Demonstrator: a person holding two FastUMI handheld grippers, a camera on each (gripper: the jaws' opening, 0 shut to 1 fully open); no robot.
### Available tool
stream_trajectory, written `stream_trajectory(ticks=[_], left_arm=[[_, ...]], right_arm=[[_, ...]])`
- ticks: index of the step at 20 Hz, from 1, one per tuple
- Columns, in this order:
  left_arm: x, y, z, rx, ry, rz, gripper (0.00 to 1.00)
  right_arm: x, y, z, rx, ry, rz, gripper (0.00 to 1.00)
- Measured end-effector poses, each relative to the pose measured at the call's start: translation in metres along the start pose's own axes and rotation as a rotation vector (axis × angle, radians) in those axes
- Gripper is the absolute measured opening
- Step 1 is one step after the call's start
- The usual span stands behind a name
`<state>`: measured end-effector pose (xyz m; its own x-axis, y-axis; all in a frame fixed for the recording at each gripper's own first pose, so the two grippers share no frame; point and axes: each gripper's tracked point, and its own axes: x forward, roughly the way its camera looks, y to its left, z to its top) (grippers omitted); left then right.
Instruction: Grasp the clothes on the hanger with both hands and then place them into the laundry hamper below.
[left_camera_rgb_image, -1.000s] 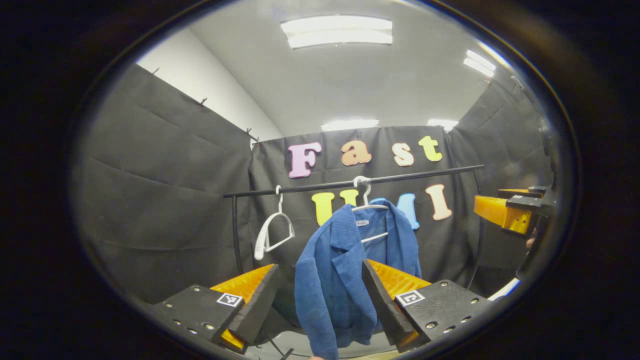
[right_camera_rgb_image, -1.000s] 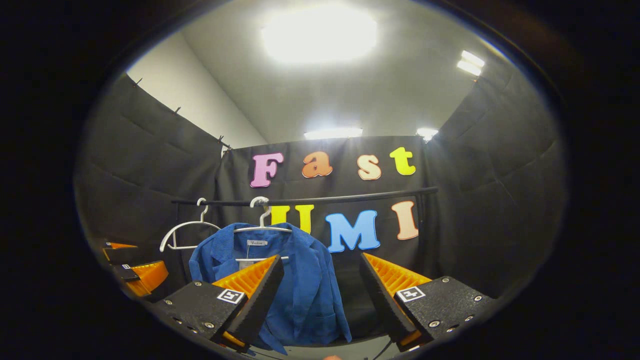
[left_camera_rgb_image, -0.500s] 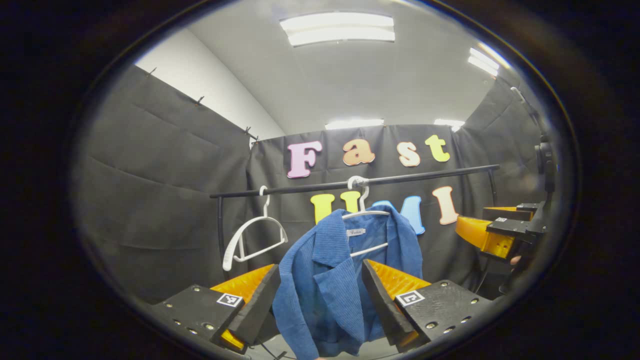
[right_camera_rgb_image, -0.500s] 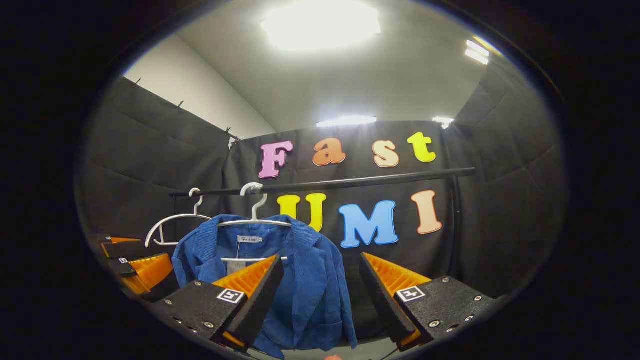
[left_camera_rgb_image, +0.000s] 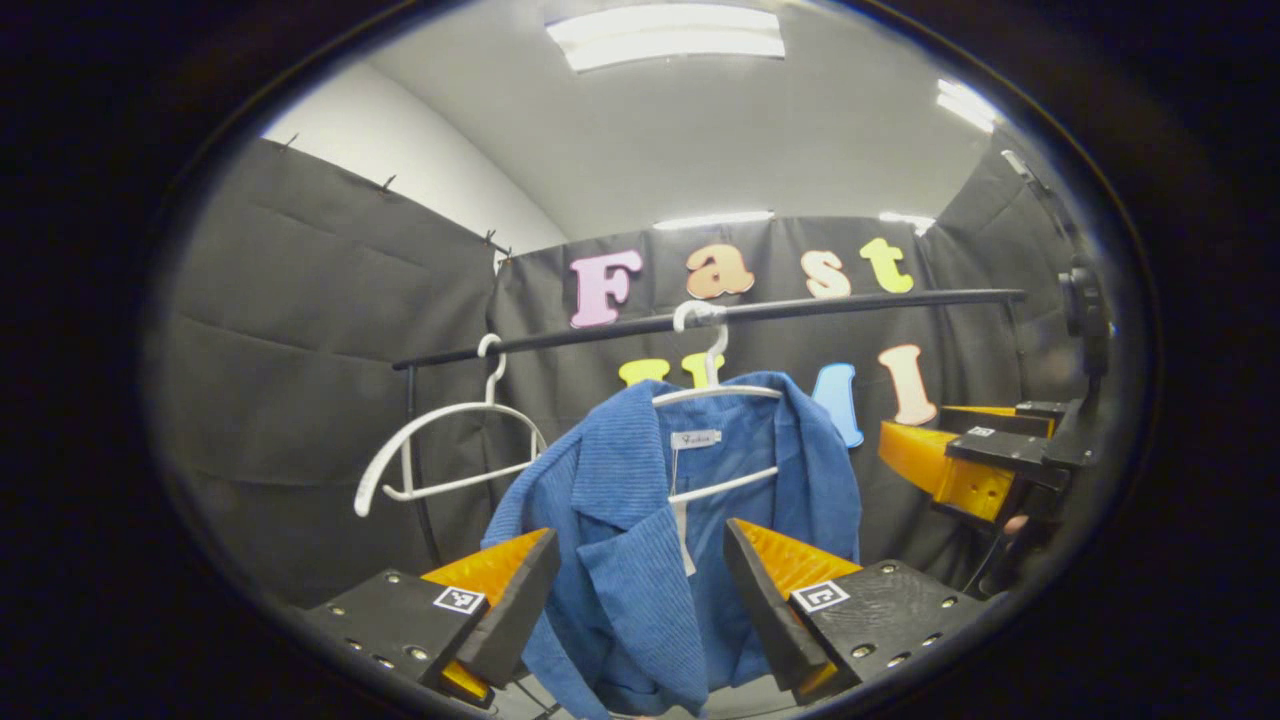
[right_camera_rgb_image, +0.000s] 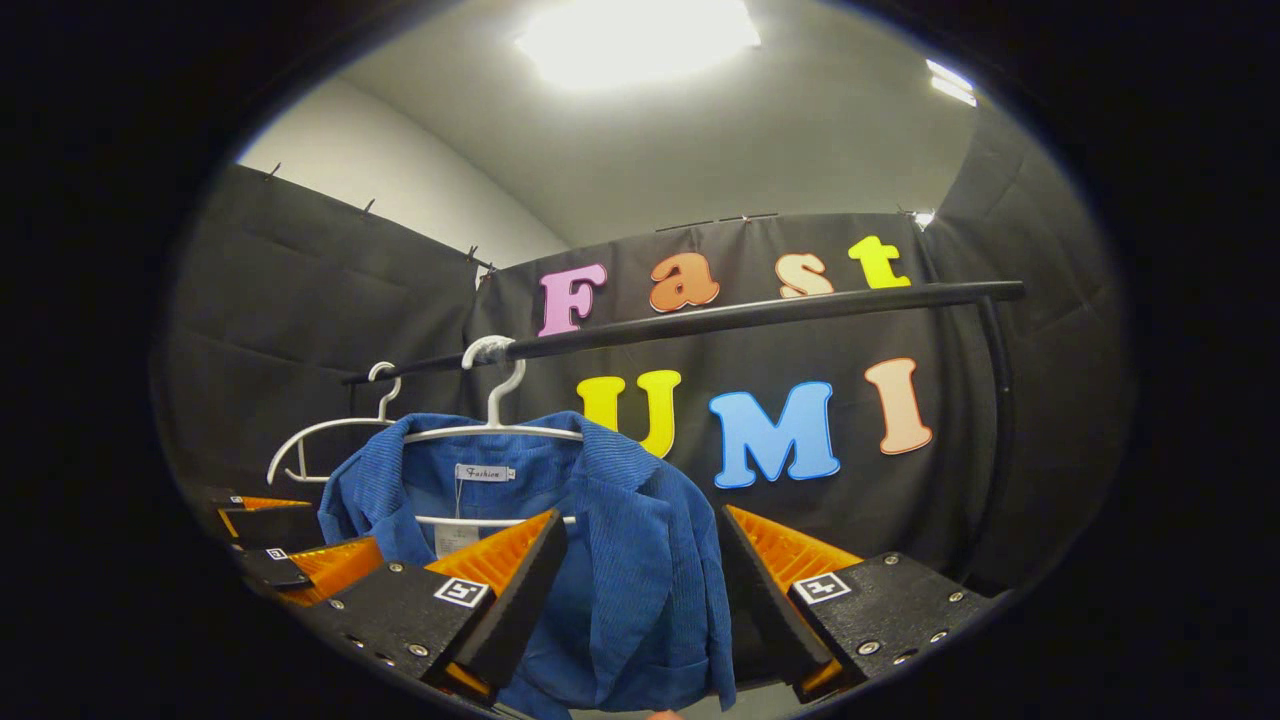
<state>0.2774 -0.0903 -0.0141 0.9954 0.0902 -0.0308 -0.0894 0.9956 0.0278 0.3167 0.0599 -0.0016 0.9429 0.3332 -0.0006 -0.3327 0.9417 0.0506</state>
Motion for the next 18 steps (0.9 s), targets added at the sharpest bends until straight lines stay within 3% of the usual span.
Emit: stream_trajectory(ticks=[9,18], left_arm=[[0.023,0.001,-0.045,0.001,0.093,0.083,0.94],[0.032,-0.004,-0.084,0.064,0.163,0.123,0.94]], right_arm=[[0.044,0.003,-0.040,0.026,0.058,0.087,0.94],[0.075,0.011,-0.094,0.005,0.159,0.105,0.94]])
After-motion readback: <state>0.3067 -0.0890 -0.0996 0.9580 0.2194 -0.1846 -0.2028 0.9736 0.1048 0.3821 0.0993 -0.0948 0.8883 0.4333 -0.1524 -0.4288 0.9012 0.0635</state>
